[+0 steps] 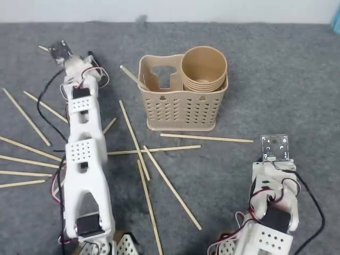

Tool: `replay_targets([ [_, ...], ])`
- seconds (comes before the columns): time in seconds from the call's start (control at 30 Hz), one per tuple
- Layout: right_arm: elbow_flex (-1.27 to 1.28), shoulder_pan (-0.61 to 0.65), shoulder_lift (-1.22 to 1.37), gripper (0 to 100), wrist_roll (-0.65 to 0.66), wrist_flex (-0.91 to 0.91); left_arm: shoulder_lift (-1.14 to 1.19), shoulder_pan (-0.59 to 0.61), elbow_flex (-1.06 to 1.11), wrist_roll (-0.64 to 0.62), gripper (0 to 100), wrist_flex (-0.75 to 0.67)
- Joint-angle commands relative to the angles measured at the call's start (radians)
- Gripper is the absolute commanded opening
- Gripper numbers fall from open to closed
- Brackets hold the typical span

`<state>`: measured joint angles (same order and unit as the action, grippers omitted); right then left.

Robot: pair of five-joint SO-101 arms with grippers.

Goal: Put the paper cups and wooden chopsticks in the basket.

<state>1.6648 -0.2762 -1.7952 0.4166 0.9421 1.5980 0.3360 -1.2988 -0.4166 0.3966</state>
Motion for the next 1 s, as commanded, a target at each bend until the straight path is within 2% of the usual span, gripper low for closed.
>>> replay_targets([
  [0.0,0.018,0.004,0.007,0.8,0.017,0.012,-0.158,-0.025,0.084,0.009,11,0.133],
  [0.17,0.018,0.004,0.007,0.8,0.017,0.012,-0.230,-0.032,0.068,0.009,11,0.436],
  [0.33,0.018,0.004,0.005,0.8,0.017,0.012,-0.290,-0.005,-0.039,0.009,11,0.790],
  [0.57,0.018,0.004,0.005,0.8,0.017,0.012,-0.292,0.058,-0.225,0.015,11,1.166],
  [0.67,0.018,0.004,0.005,0.8,0.017,0.012,-0.295,0.078,-0.315,0.074,11,1.346],
  [0.77,0.018,0.004,0.005,0.8,0.017,0.012,-0.304,0.124,-0.386,0.080,11,1.359],
  [0.97,0.018,0.004,0.005,0.8,0.017,0.012,-0.407,0.167,-0.380,0.077,11,1.353],
])
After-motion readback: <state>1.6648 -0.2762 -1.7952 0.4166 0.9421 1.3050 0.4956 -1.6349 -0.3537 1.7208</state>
